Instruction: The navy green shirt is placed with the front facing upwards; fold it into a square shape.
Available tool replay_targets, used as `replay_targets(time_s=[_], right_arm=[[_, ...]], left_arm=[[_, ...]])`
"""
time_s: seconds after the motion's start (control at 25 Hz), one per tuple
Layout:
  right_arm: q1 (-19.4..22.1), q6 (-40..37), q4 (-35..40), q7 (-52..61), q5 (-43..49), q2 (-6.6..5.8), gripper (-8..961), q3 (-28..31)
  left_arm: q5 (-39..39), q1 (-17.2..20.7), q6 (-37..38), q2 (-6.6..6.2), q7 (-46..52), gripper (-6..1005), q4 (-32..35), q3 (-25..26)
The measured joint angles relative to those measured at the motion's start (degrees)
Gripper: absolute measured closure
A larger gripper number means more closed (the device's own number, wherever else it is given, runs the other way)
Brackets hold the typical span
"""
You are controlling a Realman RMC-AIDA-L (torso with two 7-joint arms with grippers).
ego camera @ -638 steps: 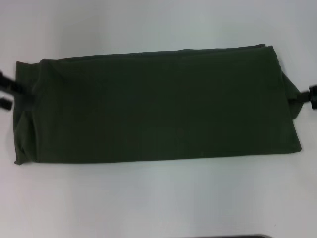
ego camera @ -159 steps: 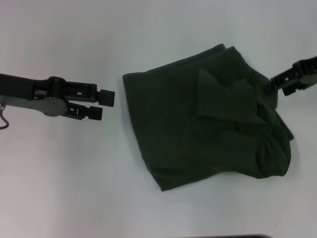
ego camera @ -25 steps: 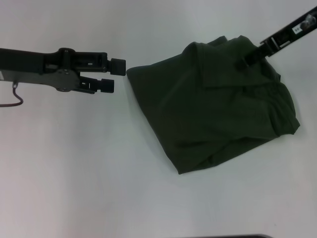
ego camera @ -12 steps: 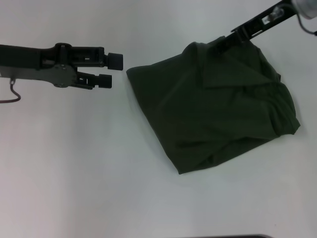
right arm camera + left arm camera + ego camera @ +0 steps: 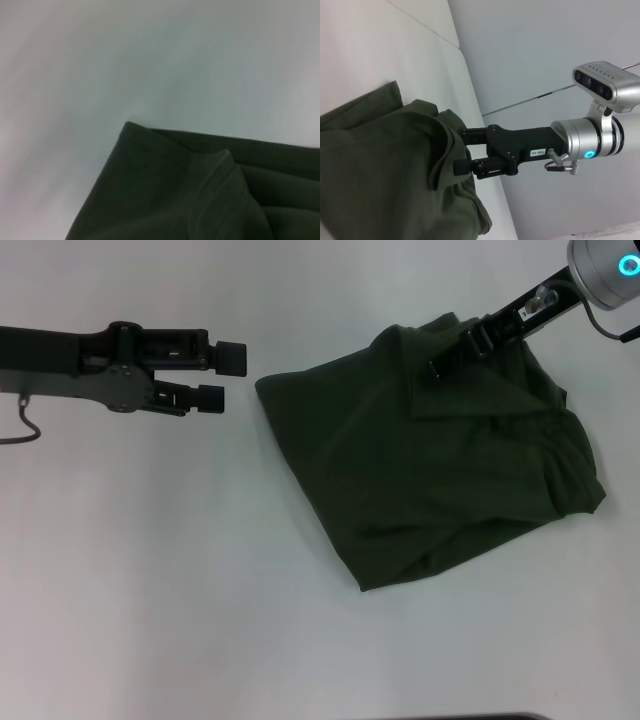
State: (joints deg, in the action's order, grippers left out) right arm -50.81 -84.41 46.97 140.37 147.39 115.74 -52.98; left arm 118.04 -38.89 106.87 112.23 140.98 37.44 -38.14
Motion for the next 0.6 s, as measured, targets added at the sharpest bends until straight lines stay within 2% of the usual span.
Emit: replay_targets(time_s=[0.16, 0.6], right_arm=[[-0.1, 0.1, 0.0, 0.5, -0.3, 0.06, 234, 0.5], [0.3, 0.1, 0.0, 2.6, 0.0, -0.19, 469, 0.3]], left_arm=[[0.0, -0.1, 0.0, 0.1, 0.0, 48, 0.0, 0.0], [0.0, -0.1, 0.4, 0.25, 0.0, 49, 0.0, -0.1]])
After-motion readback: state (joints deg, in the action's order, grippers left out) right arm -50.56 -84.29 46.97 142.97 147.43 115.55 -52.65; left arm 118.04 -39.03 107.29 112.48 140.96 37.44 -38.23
